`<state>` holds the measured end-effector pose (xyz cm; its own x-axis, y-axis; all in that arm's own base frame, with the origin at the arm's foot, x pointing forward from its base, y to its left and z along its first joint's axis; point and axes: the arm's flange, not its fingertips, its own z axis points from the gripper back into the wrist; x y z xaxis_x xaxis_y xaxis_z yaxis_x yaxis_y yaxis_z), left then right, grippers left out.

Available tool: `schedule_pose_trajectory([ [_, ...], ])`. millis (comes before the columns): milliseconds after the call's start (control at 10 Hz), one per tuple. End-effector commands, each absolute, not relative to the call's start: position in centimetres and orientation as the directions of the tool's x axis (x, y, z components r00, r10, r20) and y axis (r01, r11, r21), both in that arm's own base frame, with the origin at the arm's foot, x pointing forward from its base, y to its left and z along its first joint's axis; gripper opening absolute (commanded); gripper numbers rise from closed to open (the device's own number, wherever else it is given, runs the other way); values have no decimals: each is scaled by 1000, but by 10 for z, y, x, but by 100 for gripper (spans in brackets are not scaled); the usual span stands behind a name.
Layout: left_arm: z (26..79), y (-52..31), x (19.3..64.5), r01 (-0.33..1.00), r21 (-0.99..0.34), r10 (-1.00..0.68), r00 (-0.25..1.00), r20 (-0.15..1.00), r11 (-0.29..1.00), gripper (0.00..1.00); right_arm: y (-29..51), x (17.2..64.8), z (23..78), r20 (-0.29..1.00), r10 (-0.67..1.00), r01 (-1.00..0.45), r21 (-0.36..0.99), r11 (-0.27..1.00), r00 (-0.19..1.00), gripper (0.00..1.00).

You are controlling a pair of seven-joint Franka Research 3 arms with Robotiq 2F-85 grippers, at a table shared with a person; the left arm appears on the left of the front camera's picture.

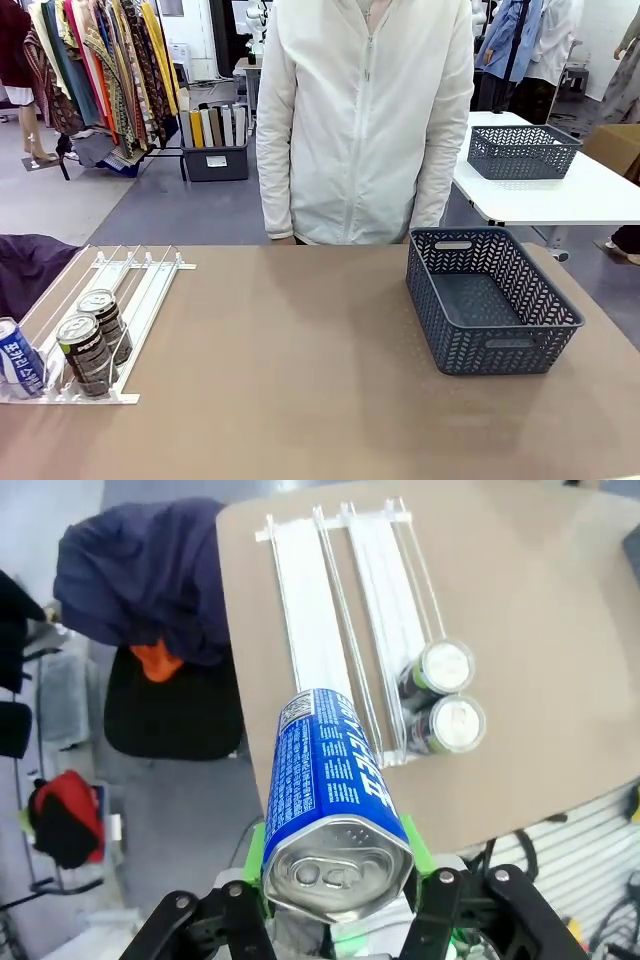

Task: Retrieve and store the cans from the dispenser.
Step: Pick up one can from the Automatic Can Dispenser and place it in the middle of the table.

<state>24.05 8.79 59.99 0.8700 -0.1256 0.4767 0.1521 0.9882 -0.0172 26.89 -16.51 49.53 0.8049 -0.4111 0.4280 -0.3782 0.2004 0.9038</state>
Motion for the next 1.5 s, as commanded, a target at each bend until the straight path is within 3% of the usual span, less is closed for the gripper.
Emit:
schedule_pose_trajectory([
  [0,580,100,251,69,-115,-2,867,499,991,0,-164,271,500,432,-428,-391,902,185,794,100],
  [100,600,88,240,152,-17,-126,870,477,988,0,-164,271,500,432,-428,-391,902,185,794,100],
  [500,591,90,243,136,-41,-101,876,472,990,0,-164,271,500,432,-428,-391,902,185,794,100],
  [700,596,68,273,225,-49,-175,860,479,973,0,-164,271,500,432,-428,-391,902,185,794,100],
  [900,606,5,326,397,-36,-329,805,494,917,0,-164,271,500,432,-428,-391,902,185,794,100],
  [1100,577,-107,380,568,-55,-494,756,430,821,0,-164,271,500,432,-428,-391,902,185,794,100],
  [1400,518,-243,400,735,-49,-699,662,272,677,0,-164,271,500,432,-428,-391,902,185,794,100],
])
